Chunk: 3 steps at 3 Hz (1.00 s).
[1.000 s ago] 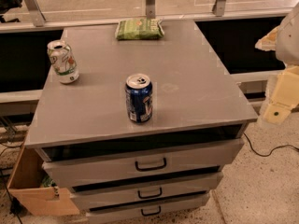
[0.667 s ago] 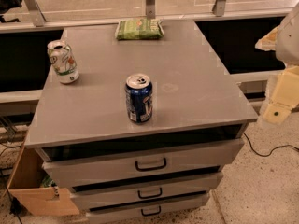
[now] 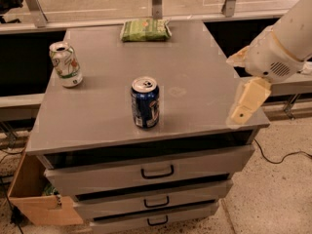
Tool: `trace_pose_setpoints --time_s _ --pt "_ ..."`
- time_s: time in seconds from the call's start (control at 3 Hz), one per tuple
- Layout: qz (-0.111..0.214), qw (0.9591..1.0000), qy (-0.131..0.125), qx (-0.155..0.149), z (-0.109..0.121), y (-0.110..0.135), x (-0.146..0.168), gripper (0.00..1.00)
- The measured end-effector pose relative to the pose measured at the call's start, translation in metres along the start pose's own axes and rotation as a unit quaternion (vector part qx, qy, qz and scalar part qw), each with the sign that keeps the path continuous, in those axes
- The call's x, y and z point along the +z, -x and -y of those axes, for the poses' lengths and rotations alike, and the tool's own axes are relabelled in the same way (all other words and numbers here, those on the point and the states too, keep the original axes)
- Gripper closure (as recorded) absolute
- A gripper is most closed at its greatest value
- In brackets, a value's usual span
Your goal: Pick pepsi can
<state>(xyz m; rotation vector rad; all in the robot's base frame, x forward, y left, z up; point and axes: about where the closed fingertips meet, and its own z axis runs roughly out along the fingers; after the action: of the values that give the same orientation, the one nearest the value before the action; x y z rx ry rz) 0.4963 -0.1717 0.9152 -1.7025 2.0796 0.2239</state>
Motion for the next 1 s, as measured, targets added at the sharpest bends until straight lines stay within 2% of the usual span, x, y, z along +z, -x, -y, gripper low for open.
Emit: trace_pose_setpoints --time_s 0.33,0.67,1.0 --pt "0.076 0.9967 0.025 -0.01 0.015 0.027 0.04 0.0" --pt "0.158 0.9862 0.049 -0.009 0.019 0.055 0.063 0.0" --pt "0.239 0.9676 0.081 -0.003 0.011 0.083 0.087 0.0"
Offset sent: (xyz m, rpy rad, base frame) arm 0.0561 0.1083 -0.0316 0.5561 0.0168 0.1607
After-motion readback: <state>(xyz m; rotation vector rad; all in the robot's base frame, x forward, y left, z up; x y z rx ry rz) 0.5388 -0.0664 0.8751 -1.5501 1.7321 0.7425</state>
